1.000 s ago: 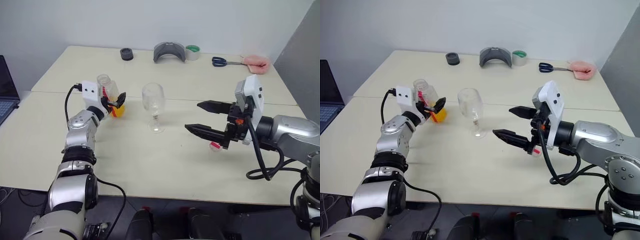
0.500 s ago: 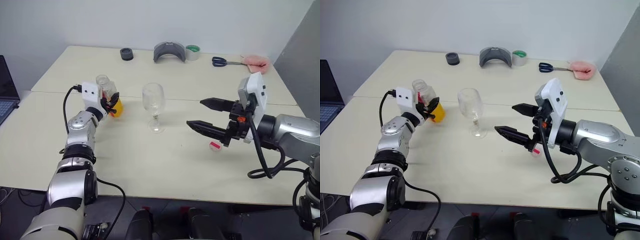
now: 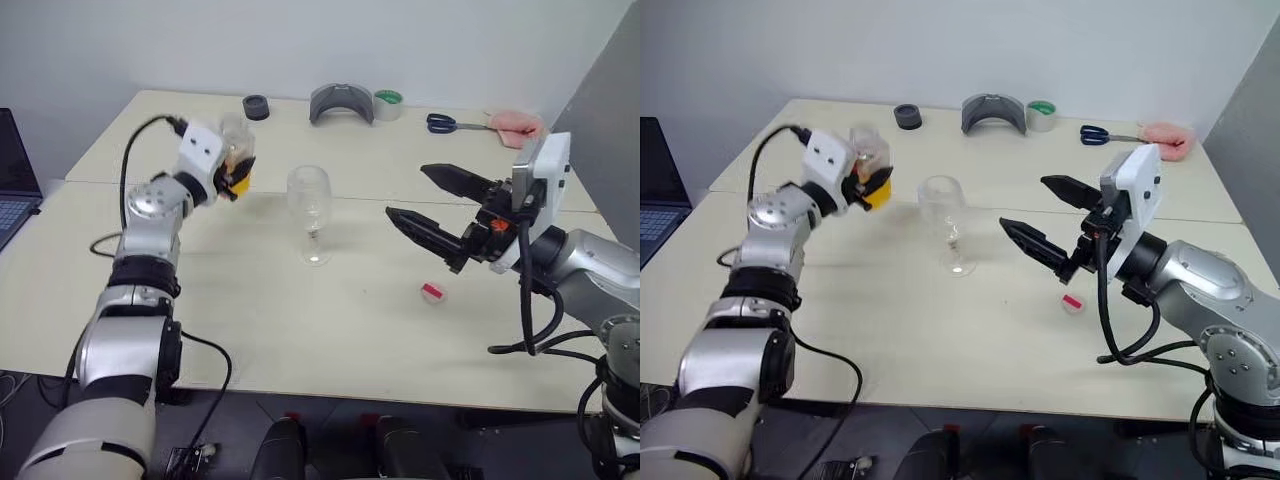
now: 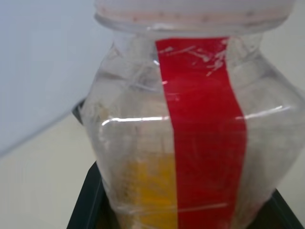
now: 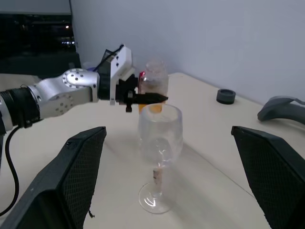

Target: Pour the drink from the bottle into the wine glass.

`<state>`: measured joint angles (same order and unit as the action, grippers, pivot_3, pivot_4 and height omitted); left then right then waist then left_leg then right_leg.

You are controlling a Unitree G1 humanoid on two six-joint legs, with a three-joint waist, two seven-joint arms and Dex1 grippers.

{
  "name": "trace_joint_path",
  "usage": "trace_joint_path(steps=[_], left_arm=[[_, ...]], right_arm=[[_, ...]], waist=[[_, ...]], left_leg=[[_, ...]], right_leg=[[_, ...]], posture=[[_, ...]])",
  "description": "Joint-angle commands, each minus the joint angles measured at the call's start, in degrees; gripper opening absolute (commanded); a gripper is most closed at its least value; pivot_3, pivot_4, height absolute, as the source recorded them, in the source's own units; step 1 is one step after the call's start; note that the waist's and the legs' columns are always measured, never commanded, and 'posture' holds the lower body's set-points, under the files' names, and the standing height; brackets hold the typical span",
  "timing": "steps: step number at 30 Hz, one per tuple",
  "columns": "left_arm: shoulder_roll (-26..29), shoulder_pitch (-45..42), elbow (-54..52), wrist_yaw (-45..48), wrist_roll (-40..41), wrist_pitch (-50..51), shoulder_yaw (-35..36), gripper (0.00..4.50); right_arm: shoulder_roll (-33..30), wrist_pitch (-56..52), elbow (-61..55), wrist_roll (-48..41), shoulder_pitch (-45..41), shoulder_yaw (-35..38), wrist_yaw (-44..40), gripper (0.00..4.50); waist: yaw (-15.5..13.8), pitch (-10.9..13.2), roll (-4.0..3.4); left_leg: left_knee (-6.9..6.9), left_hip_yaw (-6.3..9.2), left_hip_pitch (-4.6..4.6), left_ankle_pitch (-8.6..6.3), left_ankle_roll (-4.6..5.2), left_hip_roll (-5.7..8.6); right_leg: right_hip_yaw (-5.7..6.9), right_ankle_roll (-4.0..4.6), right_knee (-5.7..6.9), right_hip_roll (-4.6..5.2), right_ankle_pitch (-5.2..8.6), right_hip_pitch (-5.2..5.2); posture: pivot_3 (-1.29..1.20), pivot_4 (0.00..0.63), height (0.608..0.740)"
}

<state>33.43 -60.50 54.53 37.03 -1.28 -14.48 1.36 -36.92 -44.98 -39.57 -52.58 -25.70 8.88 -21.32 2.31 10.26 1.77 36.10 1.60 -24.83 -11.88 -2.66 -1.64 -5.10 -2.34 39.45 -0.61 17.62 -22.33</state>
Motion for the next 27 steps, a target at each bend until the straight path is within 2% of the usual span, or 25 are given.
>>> trace_joint_path(steps=[1,12,21,27], left_arm=[[1.1,-4.3,-1.4,2.6,-2.5,-4.8,-2.4,1.7],[2.8,-10.1,2.9,5.5,-9.8,-17.0,-8.9,1.7],[5.9,-13.1,6.0,3.1,-17.4,-27.6,-13.5,1.7],[7.8,-15.0,7.6,-1.8,-23.6,-32.3,-17.0,1.7]], right_arm=[[1.5,5.8,-0.4,4.8,2.1,-2.1,-2.6,4.5],[7.7,22.3,5.1,18.0,12.2,-9.8,-12.0,4.5],[11.1,25.9,6.2,20.6,13.8,-10.9,-13.4,4.5],[11.7,26.9,6.7,21.8,13.8,-11.8,-14.3,4.5]], waist=[[0.0,0.0,0.0],[0.1,0.0,0.0],[0.0,0.0,0.0],[0.0,0.0,0.0]], left_leg=[[-0.01,0.0,0.01,0.0,0.0,-0.01],[0.02,-0.01,0.01,0.0,0.0,-0.01],[0.04,-0.01,0.02,0.01,-0.01,-0.01],[0.05,-0.01,0.02,0.01,-0.01,-0.01]], right_leg=[[0.0,0.0,0.01,-0.01,0.0,0.0],[-0.02,0.0,0.02,-0.04,0.0,-0.02],[-0.02,0.0,0.07,-0.04,0.0,-0.03],[-0.02,0.0,0.08,-0.04,0.0,-0.03]], posture=[[0.0,0.15,0.74],[0.0,0.15,0.74],[0.0,0.15,0.74],[0.0,0.15,0.74]])
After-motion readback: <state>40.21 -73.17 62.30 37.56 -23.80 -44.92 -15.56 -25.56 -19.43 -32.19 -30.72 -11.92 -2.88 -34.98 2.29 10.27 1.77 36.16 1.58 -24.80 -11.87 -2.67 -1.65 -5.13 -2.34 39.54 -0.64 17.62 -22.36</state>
